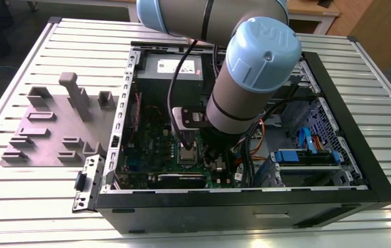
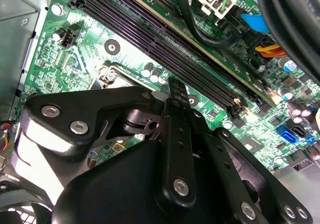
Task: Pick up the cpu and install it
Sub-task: 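Install the first cpu locking lever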
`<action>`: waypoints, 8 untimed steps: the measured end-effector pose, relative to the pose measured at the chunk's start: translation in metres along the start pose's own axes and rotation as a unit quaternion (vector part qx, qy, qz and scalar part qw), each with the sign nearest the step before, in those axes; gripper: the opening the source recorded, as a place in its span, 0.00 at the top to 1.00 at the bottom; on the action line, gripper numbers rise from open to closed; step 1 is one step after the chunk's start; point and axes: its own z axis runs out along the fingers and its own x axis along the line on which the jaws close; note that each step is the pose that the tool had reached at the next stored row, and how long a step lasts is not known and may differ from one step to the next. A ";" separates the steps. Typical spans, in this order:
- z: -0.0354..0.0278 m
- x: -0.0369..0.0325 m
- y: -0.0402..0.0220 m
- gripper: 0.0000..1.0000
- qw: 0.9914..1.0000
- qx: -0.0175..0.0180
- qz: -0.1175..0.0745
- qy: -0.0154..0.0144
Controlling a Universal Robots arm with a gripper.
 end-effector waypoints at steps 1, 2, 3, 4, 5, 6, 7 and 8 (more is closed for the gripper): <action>0.0001 0.0000 0.0000 0.89 1.000 0.000 0.000 0.000; 0.0001 0.0000 0.0000 0.89 1.000 0.000 0.000 0.000; 0.0001 0.0000 -0.0001 0.89 1.000 0.000 0.000 0.000; 0.0002 0.0000 -0.0001 0.89 1.000 0.000 0.000 0.000; 0.0004 0.0001 -0.0001 0.89 1.000 0.000 0.000 0.000; 0.0006 0.0001 -0.0002 0.89 1.000 0.000 0.000 0.000; 0.0007 0.0001 -0.0002 0.89 1.000 0.000 0.000 0.000; 0.0008 0.0001 -0.0002 0.89 1.000 0.000 0.000 0.000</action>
